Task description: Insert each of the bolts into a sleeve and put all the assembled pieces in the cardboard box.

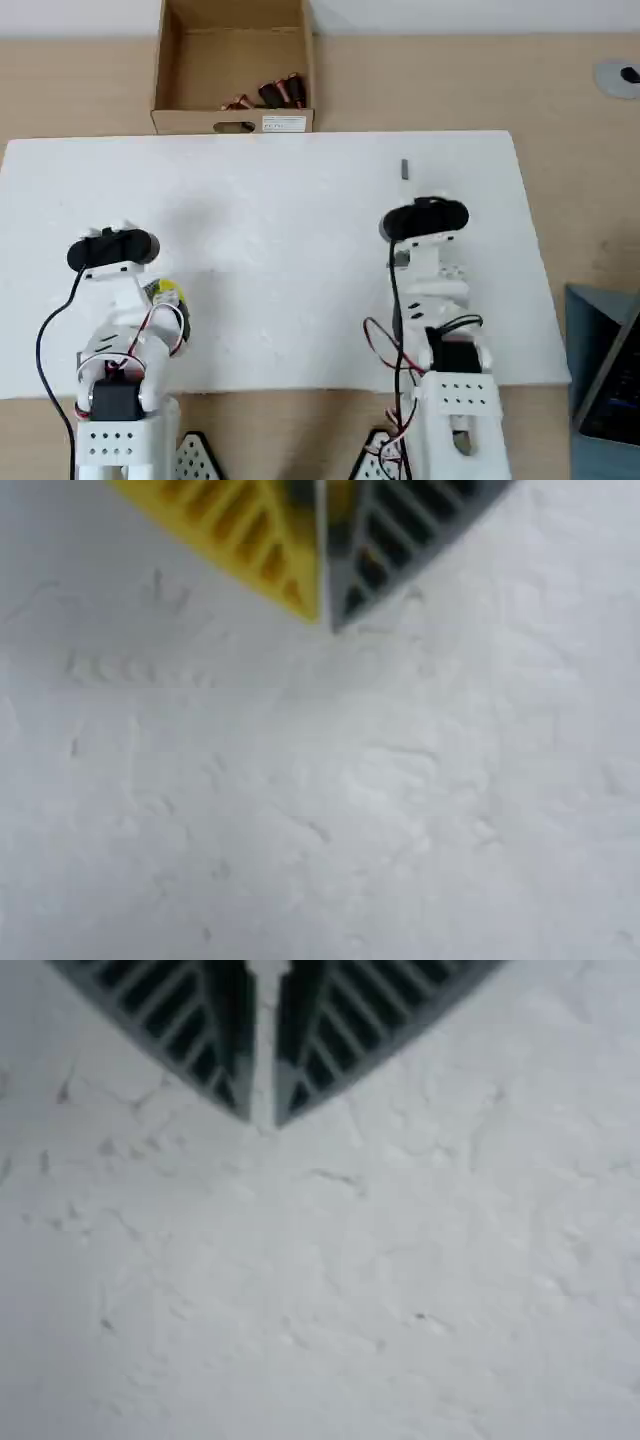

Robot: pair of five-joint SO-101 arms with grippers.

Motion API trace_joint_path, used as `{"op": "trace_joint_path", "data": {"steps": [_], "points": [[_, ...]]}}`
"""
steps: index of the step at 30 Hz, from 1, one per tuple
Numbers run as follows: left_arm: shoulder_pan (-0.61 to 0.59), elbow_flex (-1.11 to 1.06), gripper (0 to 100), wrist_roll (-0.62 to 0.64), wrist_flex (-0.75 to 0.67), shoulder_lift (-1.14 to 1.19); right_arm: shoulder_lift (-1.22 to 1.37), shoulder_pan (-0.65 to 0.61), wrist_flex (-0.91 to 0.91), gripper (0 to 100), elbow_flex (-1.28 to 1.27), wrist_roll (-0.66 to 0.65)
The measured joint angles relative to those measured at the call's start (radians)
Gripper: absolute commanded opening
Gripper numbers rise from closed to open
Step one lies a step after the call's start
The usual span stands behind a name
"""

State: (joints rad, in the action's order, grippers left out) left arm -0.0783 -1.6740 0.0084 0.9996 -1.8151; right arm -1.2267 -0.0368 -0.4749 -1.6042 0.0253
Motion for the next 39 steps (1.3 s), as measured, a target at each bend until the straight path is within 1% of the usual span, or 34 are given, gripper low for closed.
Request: {"op": "trace_joint_path", "data": {"steps": [15, 39], "points": [[0.000, 0.000, 0, 0.000, 0.000, 0.000, -0.252, -0.014, -0.015, 0.9, -0.097, 0.000], [0.000, 0.000, 0, 0.000, 0.000, 0.000, -0.269, -0.018, -0.032, 1.0, -0.097, 0.000]]}}
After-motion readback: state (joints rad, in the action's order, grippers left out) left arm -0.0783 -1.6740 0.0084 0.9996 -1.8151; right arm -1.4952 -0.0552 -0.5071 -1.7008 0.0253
